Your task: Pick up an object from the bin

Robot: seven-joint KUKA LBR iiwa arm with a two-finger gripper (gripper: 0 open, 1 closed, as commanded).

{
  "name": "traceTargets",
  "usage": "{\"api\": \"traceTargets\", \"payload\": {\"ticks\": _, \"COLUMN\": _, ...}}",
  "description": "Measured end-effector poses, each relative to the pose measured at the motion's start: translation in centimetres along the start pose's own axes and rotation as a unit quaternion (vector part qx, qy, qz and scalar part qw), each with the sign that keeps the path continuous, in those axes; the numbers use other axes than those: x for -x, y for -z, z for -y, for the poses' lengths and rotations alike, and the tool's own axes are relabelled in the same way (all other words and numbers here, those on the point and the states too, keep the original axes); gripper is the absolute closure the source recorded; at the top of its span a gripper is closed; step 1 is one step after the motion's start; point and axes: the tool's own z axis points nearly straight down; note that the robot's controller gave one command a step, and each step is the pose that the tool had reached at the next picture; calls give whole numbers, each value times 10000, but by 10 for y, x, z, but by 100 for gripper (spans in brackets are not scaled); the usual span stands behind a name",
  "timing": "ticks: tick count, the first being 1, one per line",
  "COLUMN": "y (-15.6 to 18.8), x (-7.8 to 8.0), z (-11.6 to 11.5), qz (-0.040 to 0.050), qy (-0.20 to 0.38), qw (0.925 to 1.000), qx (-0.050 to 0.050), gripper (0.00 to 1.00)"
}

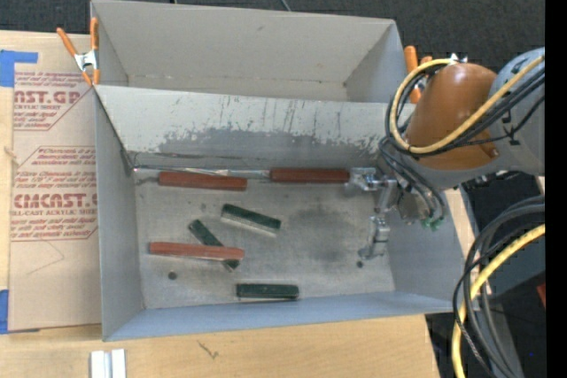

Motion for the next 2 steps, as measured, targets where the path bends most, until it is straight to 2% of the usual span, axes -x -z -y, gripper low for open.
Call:
{"api": "traceTargets", "payload": {"ticks": 1, "y": 0, "x": 0, "z": 0, "qz": 0, "qy": 0, "qw": 10000, "qx": 0, "gripper": 0}}
{"api": "traceTargets", "payload": {"ticks": 2, "y": -26, "x": 10, "z": -38, "qz": 21, "qy": 101, "qw": 9999, "qx": -11, "gripper": 0}}
